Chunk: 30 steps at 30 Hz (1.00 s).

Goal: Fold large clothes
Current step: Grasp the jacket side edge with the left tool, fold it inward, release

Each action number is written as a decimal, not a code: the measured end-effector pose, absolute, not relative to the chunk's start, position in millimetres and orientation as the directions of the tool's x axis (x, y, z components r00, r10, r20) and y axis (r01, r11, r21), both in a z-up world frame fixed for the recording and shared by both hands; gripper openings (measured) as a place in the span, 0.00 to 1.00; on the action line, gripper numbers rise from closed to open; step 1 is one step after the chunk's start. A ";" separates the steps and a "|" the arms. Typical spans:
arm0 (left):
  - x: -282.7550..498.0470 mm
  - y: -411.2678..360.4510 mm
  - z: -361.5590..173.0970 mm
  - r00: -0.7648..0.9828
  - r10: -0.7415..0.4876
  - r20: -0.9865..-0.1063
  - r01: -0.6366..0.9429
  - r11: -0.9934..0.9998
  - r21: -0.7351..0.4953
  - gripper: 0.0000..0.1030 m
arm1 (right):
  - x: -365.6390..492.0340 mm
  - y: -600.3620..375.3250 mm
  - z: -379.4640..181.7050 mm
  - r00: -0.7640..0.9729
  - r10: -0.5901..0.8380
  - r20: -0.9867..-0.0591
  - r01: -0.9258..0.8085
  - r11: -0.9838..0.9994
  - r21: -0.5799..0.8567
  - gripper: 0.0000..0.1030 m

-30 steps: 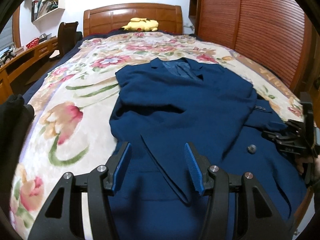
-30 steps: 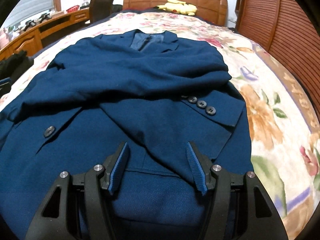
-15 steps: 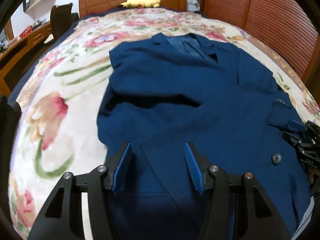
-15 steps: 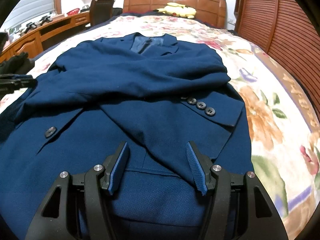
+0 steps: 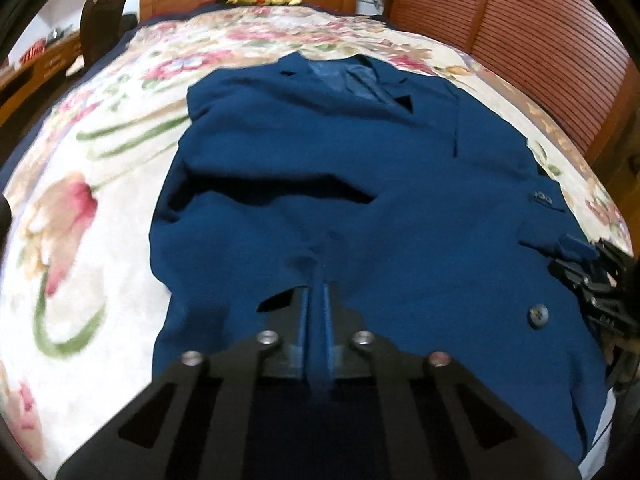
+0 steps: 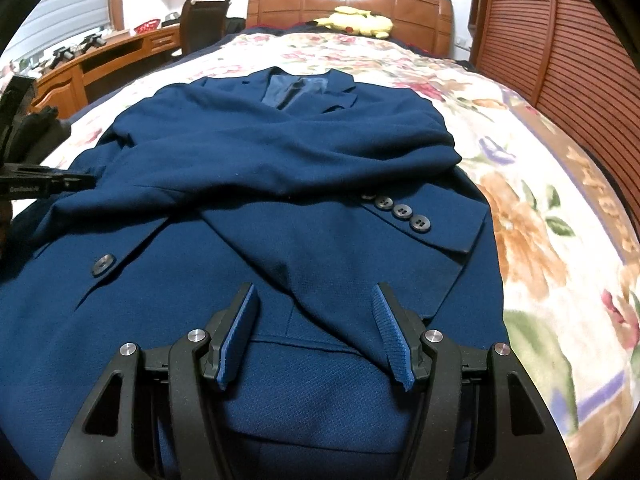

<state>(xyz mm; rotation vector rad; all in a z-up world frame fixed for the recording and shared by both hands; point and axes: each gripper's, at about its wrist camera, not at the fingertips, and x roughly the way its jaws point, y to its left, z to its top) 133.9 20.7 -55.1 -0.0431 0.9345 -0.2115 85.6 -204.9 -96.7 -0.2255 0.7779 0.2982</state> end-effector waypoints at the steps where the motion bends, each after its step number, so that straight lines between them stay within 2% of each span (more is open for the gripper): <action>1: 128.8 17.0 -51.0 0.585 -0.196 -0.787 0.174 0.978 -0.114 0.01 | 85.6 -204.9 -96.7 0.673 0.180 -0.717 -0.345 0.934 -0.089 0.59; 11: 55.4 -4.0 -1.1 0.704 -0.212 -0.677 0.262 0.965 -0.030 0.01 | 81.1 -202.9 -89.6 0.670 0.167 -0.724 -0.343 0.934 -0.102 0.58; 16: 19.5 -18.5 10.3 0.720 -0.283 -0.634 0.332 0.942 -0.044 0.01 | 60.0 -211.1 -70.1 0.708 0.169 -0.686 -0.326 0.939 -0.105 0.58; 21: -8.7 -35.5 0.6 0.702 -0.316 -0.638 0.377 0.925 -0.044 0.01 | 37.4 -226.6 -50.8 0.739 0.143 -0.658 -0.304 0.943 -0.136 0.58; 25: -27.6 -45.6 -3.5 0.720 -0.293 -0.629 0.382 0.924 0.007 0.02 | 27.2 -239.0 -41.5 0.752 0.129 -0.647 -0.287 0.947 -0.145 0.58; 30: -37.1 -41.3 2.2 0.711 -0.321 -0.625 0.394 0.919 -0.024 0.08 | 16.7 -242.9 -40.6 0.752 0.125 -0.647 -0.283 0.948 -0.145 0.58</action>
